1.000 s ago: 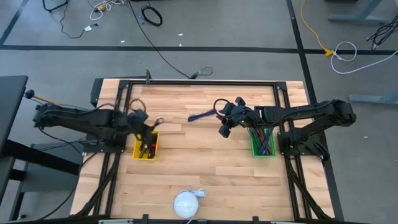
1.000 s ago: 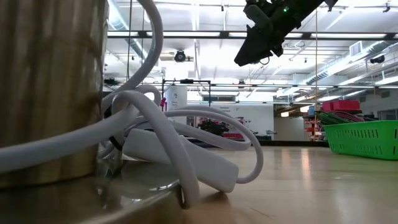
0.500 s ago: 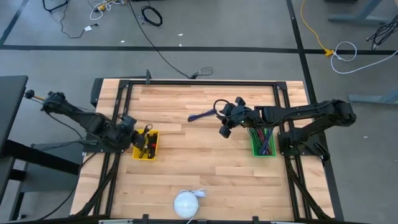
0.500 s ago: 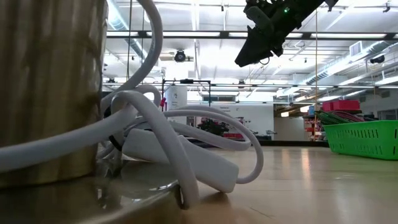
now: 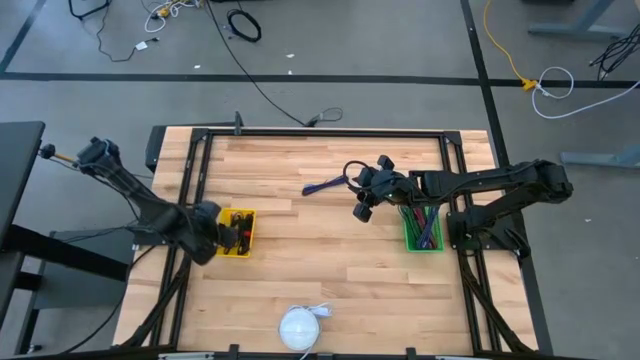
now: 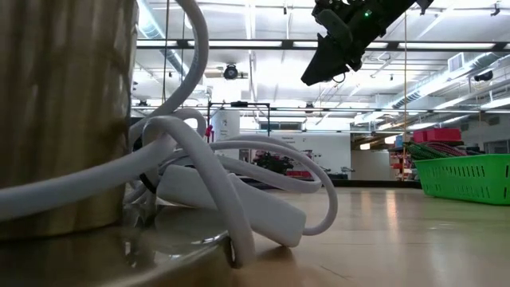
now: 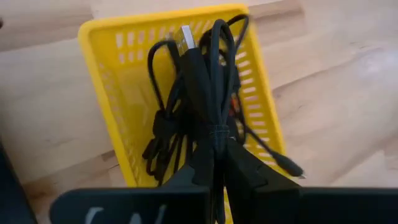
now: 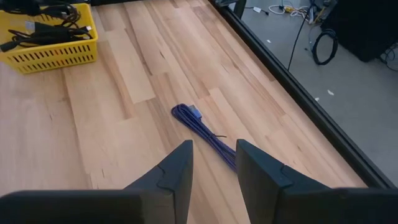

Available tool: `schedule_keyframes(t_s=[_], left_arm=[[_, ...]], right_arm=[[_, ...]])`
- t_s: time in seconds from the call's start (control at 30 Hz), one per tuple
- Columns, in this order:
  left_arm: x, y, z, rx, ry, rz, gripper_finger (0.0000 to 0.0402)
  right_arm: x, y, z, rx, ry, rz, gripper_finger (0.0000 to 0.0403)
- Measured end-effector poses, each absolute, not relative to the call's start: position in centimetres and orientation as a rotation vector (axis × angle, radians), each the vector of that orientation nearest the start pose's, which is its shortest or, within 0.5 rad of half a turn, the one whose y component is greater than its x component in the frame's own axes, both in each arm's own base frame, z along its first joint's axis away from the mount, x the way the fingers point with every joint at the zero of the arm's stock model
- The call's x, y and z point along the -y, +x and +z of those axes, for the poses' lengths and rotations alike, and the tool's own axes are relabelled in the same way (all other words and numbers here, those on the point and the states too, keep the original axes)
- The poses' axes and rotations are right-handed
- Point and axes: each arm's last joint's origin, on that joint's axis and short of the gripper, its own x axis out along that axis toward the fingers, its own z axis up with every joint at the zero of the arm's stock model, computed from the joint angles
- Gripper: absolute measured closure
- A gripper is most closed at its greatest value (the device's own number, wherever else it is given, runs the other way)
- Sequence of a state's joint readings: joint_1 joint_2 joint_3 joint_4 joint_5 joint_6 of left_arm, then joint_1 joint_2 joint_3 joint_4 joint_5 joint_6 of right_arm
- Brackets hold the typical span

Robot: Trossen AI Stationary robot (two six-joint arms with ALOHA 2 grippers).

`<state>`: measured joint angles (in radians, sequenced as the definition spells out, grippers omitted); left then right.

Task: Pick & Place USB Port
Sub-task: Put the black charger cable into the yellow basket, then put the black and blue charger cable into the green basket

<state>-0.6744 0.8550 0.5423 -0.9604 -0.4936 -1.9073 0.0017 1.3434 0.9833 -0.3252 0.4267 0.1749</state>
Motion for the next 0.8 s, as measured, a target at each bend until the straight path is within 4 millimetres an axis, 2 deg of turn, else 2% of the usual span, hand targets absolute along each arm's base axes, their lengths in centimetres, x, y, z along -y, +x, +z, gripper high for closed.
schedule_keyframes(t_s=[0.17,0.5,0.67,0.8], left_arm=[[7.1,11.0,18.9,-0.784,-0.99,0.838,0.0378],[7.3,11.2,18.6,-0.803,-0.919,0.823,0.0307],[7.4,11.6,18.8,-0.777,-0.892,0.78,0.03],[7.5,11.7,19.6,-0.781,-0.8,0.736,0.0299]], right_arm=[[1.1,28.4,27.1,-0.636,0.019,-0.465,0.028],[1.1,28.4,27.1,-0.635,0.019,-0.465,0.028],[1.2,28.4,27.1,-0.633,0.019,-0.465,0.028],[1.2,28.4,27.1,-0.633,0.019,-0.465,0.028]])
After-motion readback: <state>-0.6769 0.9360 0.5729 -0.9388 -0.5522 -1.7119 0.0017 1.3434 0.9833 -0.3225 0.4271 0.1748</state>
